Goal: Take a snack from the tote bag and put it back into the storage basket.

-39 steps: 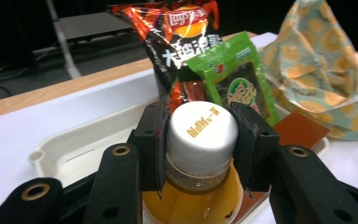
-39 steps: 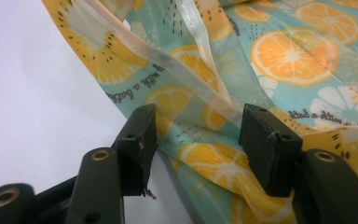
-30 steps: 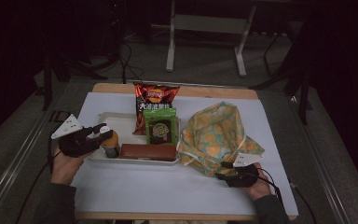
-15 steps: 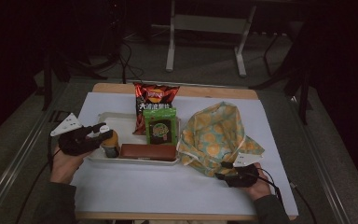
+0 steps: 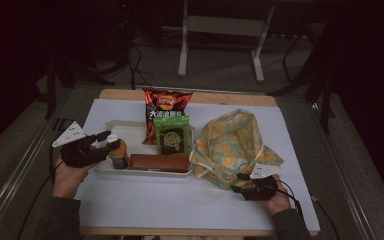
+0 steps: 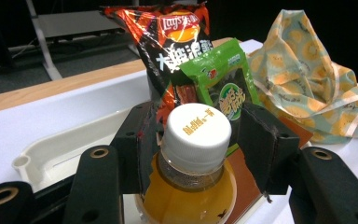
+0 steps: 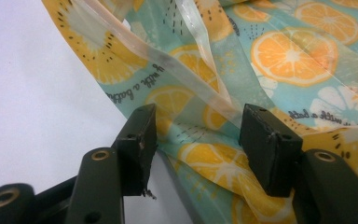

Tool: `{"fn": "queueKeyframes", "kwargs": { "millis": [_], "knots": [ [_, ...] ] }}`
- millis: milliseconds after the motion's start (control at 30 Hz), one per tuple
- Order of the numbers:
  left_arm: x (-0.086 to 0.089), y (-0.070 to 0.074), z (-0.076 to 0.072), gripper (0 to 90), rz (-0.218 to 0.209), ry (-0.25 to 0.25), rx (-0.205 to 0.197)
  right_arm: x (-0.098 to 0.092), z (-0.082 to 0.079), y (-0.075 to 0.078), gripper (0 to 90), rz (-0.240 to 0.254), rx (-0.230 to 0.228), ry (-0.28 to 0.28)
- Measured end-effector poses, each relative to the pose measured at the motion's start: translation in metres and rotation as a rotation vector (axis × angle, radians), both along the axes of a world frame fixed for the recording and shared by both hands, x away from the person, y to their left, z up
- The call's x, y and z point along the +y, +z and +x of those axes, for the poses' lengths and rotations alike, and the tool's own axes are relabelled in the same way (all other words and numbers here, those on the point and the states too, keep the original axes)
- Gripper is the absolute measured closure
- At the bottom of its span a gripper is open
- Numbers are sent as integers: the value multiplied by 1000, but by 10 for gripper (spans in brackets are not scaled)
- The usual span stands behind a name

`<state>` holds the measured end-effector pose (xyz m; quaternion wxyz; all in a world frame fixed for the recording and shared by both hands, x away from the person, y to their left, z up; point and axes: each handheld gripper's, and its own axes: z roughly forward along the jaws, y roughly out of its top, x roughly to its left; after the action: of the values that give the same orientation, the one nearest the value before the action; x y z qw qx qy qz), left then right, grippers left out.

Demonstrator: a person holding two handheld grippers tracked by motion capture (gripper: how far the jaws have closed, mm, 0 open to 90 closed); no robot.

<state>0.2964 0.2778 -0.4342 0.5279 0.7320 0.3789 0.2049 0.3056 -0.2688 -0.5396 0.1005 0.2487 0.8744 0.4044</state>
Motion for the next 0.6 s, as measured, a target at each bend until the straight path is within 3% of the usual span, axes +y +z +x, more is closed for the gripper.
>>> {"fn": "queueKeyframes", "kwargs": {
  "millis": [133, 167, 267, 600],
  "knots": [
    [5, 2, -4, 465, -20, 5, -12, 0, 0, 0, 458, 0, 1, 1],
    [8, 2, -5, 469, -44, 1, -21, 0, 0, 0, 457, 0, 0, 1],
    [11, 3, -7, 484, -46, 12, -26, 0, 0, 0, 457, 0, 0, 0],
    [29, -1, -19, 683, -64, 20, -50, 0, 0, 0, 457, 0, 0, 0]
  ]
}}
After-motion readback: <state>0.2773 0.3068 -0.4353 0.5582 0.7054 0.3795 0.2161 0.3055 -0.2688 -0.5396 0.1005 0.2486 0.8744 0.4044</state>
